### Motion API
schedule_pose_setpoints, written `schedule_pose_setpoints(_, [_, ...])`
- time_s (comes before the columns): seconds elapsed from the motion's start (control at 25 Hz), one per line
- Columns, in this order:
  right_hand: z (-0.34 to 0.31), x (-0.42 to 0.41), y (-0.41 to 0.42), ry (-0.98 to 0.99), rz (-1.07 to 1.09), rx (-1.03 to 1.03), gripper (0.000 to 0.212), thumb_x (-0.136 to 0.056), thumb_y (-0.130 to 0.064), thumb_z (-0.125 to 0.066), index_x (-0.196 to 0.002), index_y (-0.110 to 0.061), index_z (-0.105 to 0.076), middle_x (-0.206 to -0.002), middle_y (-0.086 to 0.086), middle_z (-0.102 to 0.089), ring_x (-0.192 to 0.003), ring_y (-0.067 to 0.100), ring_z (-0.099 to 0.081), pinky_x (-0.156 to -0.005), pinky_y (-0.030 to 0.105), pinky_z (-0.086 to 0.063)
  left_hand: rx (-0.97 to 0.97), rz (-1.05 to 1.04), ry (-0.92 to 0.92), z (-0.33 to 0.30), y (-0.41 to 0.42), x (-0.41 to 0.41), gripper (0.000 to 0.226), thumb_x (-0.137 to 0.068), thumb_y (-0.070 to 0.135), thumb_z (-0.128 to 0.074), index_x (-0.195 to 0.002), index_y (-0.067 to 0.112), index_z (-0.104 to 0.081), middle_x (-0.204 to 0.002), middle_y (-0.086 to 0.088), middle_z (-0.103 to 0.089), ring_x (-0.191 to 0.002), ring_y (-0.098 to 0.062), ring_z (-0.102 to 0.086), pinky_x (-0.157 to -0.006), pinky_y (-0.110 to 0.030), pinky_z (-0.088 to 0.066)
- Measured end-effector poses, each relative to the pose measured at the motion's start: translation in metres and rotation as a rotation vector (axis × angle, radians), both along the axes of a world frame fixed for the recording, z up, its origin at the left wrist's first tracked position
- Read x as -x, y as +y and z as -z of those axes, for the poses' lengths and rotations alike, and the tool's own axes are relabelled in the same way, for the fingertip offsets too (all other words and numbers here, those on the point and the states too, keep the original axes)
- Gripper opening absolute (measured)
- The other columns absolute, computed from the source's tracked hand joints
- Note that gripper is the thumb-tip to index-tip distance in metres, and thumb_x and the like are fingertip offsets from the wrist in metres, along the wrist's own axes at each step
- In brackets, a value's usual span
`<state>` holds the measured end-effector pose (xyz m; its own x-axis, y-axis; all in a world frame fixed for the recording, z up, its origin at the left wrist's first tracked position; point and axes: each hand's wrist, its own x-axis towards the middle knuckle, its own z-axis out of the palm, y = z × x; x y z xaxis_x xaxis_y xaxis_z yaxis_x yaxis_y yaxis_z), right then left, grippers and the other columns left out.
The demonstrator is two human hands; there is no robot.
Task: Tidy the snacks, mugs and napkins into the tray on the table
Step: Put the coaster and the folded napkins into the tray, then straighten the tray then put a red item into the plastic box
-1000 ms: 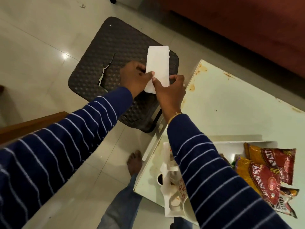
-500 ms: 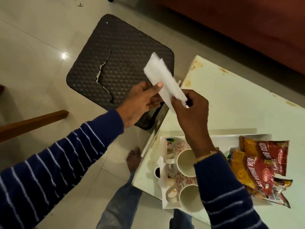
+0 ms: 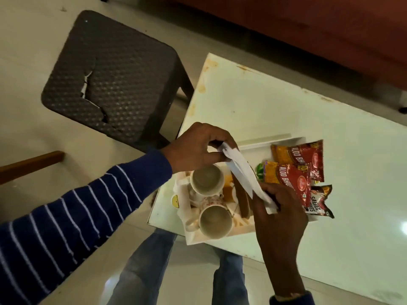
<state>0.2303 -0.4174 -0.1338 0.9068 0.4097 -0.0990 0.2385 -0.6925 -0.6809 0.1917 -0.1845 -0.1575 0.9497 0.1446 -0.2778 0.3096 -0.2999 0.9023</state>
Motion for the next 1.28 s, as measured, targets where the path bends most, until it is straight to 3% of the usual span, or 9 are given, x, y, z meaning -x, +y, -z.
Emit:
schedule_pose_setpoints(0.2, [0.004, 0.02, -0.053, 0.04, 0.074, 0.116, 0.027, -0.077, -0.002, -0.08, -0.103, -0.005, -0.073, -0.102, 0.01, -0.071, -0.088, 0.016, -0.061, -0.07, 0.015, -0.047, -0.204, 0.204, 0.004, 0.001, -0.05, -0.031, 0.023, -0.082, 0.004, -0.072, -0.099, 0.019, -0.075, -0.101, 0.006, -0.071, -0.099, -0.014, -0.061, -0.091, -0.039, -0.049])
schedule_pose_setpoints(0.36, [0.021, 0.028, -0.066, 0.135, 0.16, 0.183, 0.02, -0.087, -0.012, -0.073, -0.107, -0.009, -0.074, -0.103, 0.007, -0.073, -0.088, 0.021, -0.068, -0.08, 0.036, -0.058, -0.395, 0.36, 0.069, 0.01, -0.073, -0.048, 0.018, -0.086, 0.005, -0.066, -0.1, 0.015, -0.073, -0.106, -0.001, -0.069, -0.105, -0.021, -0.058, -0.096, -0.042, -0.043])
schedule_pose_setpoints(0.56, [0.051, 0.029, -0.067, 0.165, 0.1, 0.139, 0.021, -0.088, -0.016, -0.072, -0.108, -0.014, -0.073, -0.101, 0.001, -0.073, -0.094, 0.018, -0.067, -0.084, 0.035, -0.057, -0.492, 0.333, 0.154, 0.029, -0.079, -0.052, 0.018, -0.087, 0.004, -0.063, -0.097, 0.016, -0.073, -0.107, -0.001, -0.066, -0.106, -0.021, -0.056, -0.092, -0.039, -0.046])
schedule_pose_setpoints(0.72, [0.063, 0.024, -0.062, 0.145, 0.019, 0.153, 0.022, -0.092, -0.024, -0.069, -0.111, -0.016, -0.073, -0.096, 0.0, -0.073, -0.09, 0.017, -0.065, -0.079, 0.033, -0.055, -0.514, 0.322, 0.187, 0.043, -0.073, -0.042, 0.027, -0.089, 0.007, -0.063, -0.112, 0.018, -0.069, -0.12, -0.002, -0.064, -0.115, -0.022, -0.054, -0.097, -0.036, -0.045])
schedule_pose_setpoints(0.92, [0.043, -0.018, -0.088, 0.029, 0.097, 0.044, 0.027, -0.09, -0.04, -0.061, -0.098, -0.018, -0.073, -0.09, -0.004, -0.073, -0.077, 0.009, -0.065, -0.07, 0.025, -0.055, -0.288, -0.419, 0.053, 0.045, -0.047, 0.013, 0.025, -0.088, 0.012, -0.07, -0.112, 0.015, -0.067, -0.104, 0.0, -0.07, -0.085, -0.007, -0.063, -0.075, -0.005, -0.048])
schedule_pose_setpoints(1.0, [0.043, -0.062, -0.111, -0.018, 0.214, 0.018, 0.024, -0.09, -0.034, -0.06, -0.096, -0.016, -0.074, -0.089, -0.001, -0.073, -0.074, 0.006, -0.064, -0.07, 0.012, -0.05, -0.334, -0.71, 0.218, 0.051, -0.05, 0.049, 0.021, -0.094, 0.022, -0.064, -0.112, 0.013, -0.065, -0.101, 0.0, -0.068, -0.087, -0.01, -0.063, -0.068, -0.005, -0.047])
schedule_pose_setpoints(1.12, [0.055, -0.13, -0.135, -0.004, 0.312, 0.01, 0.023, -0.093, -0.026, -0.057, -0.102, -0.014, -0.075, -0.098, 0.002, -0.074, -0.08, 0.004, -0.062, -0.066, -0.003, -0.039, -0.344, -0.873, 0.4, 0.063, -0.065, 0.101, 0.022, -0.098, 0.028, -0.058, -0.112, 0.012, -0.062, -0.101, 0.0, -0.065, -0.09, -0.016, -0.061, -0.067, -0.011, -0.041])
schedule_pose_setpoints(1.2, [0.073, -0.166, -0.144, 0.154, 0.309, 0.038, 0.026, -0.095, -0.022, -0.055, -0.111, -0.014, -0.073, -0.107, 0.004, -0.073, -0.09, 0.017, -0.067, -0.078, 0.005, -0.045, -0.311, -0.912, 0.439, 0.072, -0.079, 0.121, 0.024, -0.1, 0.031, -0.054, -0.113, 0.012, -0.06, -0.104, 0.0, -0.063, -0.092, -0.017, -0.059, -0.072, -0.017, -0.044])
schedule_pose_setpoints(1.28, [0.092, -0.189, -0.146, 0.477, 0.281, 0.02, 0.026, -0.096, -0.019, -0.056, -0.116, -0.013, -0.071, -0.11, 0.009, -0.072, -0.102, 0.033, -0.069, -0.088, 0.031, -0.053, -0.304, -0.92, 0.497, 0.085, -0.09, 0.13, 0.026, -0.102, 0.032, -0.048, -0.11, 0.01, -0.058, -0.1, -0.003, -0.062, -0.09, -0.022, -0.059, -0.075, -0.028, -0.048])
